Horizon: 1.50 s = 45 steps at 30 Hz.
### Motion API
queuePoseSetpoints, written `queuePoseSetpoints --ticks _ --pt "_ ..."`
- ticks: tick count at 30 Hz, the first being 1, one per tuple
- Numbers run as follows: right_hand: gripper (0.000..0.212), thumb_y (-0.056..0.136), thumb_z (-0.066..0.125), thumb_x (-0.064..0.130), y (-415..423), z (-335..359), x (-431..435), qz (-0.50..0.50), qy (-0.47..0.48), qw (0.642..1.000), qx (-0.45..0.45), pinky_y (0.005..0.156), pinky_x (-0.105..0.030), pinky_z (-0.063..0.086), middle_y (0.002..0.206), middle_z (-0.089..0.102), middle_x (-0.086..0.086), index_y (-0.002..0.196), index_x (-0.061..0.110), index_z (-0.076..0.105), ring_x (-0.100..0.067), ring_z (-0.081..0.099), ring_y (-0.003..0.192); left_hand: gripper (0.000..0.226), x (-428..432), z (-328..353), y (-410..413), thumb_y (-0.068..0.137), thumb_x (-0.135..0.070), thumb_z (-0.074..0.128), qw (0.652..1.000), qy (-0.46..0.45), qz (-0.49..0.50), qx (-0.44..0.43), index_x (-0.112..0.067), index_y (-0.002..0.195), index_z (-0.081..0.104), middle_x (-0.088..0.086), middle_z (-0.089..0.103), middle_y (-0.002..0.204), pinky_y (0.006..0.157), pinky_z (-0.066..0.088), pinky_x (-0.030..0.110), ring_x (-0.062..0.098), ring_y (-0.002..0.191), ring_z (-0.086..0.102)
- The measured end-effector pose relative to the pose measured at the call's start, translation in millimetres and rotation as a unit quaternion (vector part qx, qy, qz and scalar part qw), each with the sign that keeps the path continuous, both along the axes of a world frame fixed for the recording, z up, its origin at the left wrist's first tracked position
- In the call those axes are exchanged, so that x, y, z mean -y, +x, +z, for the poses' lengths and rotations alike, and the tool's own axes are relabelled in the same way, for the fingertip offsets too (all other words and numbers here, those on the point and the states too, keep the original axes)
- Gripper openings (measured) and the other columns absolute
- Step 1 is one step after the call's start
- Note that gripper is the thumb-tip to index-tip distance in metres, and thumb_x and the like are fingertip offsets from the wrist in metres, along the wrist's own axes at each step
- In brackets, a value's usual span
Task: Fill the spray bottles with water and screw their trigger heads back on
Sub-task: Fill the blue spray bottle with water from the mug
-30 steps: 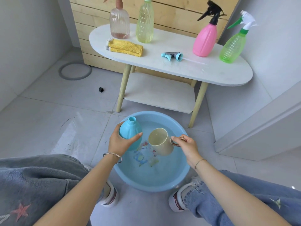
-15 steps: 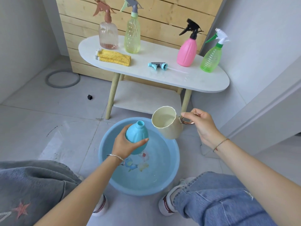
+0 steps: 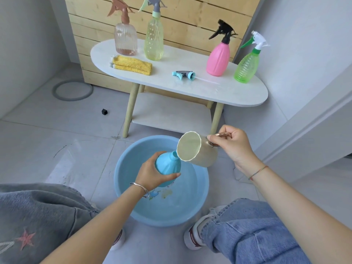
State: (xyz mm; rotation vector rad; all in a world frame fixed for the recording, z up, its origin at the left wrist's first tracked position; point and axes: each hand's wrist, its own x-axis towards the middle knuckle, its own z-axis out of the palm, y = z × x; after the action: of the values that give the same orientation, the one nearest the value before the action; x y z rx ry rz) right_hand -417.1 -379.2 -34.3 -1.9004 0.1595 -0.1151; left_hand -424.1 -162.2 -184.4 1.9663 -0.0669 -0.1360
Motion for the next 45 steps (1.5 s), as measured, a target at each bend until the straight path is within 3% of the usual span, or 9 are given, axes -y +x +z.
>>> queuePoseSetpoints --ticks 5,14,22,28,33,45 --pt "0.033 0.072 0.074 0.007 0.9 4.1 -6.3 0.010 -0.054 0.998 0.027 0.057 -0.027 0.026 0.060 0.038 -0.007 0.062 -0.002 0.045 -0.018 0.031 0.060 0.075 0.2 -1.4 0.4 0.053 -0.052 0.088 1.000 0.004 -0.002 0.000 -0.034 0.118 0.054 -0.015 0.063 0.103 0.080 0.054 0.026 0.003 0.095 0.060" --pt "0.033 0.071 0.074 0.006 3.0 9.7 -11.9 0.008 -0.111 0.992 0.062 0.052 -0.023 0.025 0.058 0.035 -0.005 0.063 -0.006 0.043 -0.016 0.030 0.058 0.074 -1.5 -8.0 0.4 0.053 -0.051 0.088 1.000 -0.002 0.009 -0.007 -0.035 0.116 0.054 -0.016 0.062 0.102 0.082 0.055 0.031 0.004 0.093 0.060" --pt "0.034 0.070 0.073 0.006 5.1 14.0 -15.1 0.027 -0.166 0.981 0.097 0.047 -0.020 0.021 0.053 0.033 -0.001 0.058 -0.001 0.042 -0.008 0.026 0.048 0.073 0.3 -7.6 1.3 0.053 -0.051 0.088 1.000 -0.011 0.015 -0.004 -0.035 0.115 0.055 -0.017 0.063 0.103 0.079 0.051 0.022 0.005 0.095 0.060" --pt "0.032 0.069 0.071 0.008 6.2 14.8 -18.1 0.027 -0.199 0.973 0.113 0.048 -0.021 0.022 0.052 0.032 0.004 0.059 0.000 0.043 -0.008 0.027 0.050 0.082 1.1 -11.0 1.5 0.043 -0.064 0.082 0.999 -0.023 0.018 -0.017 -0.036 0.116 0.055 -0.017 0.064 0.102 0.083 0.054 0.029 0.006 0.095 0.061" --pt "0.031 0.068 0.069 0.010 6.3 14.3 -19.5 0.034 -0.224 0.965 0.132 0.050 -0.024 0.023 0.051 0.030 0.007 0.059 0.003 0.041 -0.009 0.027 0.052 0.073 1.5 -9.3 0.4 0.052 -0.052 0.088 1.000 -0.021 0.015 -0.014 -0.035 0.115 0.055 -0.017 0.063 0.102 0.081 0.054 0.028 0.004 0.094 0.061" --pt "0.031 0.067 0.070 0.009 6.5 15.2 -25.0 0.056 -0.260 0.948 0.175 0.054 -0.028 0.027 0.054 0.034 0.005 0.058 0.002 0.041 -0.014 0.034 0.058 0.074 0.7 -11.9 0.0 0.054 -0.051 0.088 1.000 -0.011 0.015 -0.009 -0.034 0.117 0.054 -0.015 0.062 0.103 0.080 0.055 0.029 0.005 0.094 0.060"
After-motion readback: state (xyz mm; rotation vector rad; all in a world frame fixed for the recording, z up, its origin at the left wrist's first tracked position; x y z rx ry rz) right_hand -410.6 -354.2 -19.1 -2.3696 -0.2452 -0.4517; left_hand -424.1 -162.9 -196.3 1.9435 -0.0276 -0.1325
